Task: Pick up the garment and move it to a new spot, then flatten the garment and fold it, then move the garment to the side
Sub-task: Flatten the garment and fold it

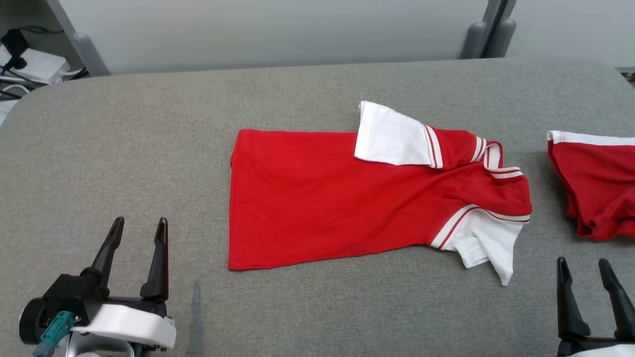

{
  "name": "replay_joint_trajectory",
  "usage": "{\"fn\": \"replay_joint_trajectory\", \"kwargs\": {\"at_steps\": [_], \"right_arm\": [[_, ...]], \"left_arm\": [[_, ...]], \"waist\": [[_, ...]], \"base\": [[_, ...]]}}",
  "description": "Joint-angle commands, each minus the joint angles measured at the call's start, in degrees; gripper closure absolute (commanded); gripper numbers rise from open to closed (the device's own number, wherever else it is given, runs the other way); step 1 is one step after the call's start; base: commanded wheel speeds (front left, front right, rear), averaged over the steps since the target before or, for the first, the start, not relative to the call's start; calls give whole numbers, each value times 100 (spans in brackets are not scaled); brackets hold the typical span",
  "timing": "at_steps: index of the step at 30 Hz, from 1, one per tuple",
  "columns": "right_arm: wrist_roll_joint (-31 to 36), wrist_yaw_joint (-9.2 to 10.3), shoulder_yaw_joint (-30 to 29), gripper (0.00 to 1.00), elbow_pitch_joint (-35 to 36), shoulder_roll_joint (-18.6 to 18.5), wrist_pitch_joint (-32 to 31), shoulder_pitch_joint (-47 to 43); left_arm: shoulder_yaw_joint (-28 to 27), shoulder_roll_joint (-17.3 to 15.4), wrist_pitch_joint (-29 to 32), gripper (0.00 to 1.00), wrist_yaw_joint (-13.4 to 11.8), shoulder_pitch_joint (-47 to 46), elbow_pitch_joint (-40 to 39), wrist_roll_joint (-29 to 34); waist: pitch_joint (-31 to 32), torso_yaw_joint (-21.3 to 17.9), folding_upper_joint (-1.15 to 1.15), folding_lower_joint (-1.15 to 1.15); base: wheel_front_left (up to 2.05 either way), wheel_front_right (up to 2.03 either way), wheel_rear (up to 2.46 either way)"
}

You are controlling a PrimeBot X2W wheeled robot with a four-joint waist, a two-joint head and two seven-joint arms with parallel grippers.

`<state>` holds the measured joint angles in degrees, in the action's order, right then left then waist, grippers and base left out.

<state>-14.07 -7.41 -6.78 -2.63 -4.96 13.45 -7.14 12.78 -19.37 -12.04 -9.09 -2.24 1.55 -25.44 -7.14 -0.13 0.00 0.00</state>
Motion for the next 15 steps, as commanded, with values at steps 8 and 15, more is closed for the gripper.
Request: {"fn": "replay_joint_trajectory", "kwargs": {"at_steps": [8,15], "right_arm": [[168,-8,197,0,79,-60,-151,-189],[227,-8,204,0,138,-19,-210,-246]], "left_arm": [[-361,-191,17,0,-179,312,-248,-158],[-371,-225,69,0,-234,459,-376,-191]], "waist": [[433,-73,0,0],[502,-32,0,0]], "base": [[0,0,0],[0,0,0]]}}
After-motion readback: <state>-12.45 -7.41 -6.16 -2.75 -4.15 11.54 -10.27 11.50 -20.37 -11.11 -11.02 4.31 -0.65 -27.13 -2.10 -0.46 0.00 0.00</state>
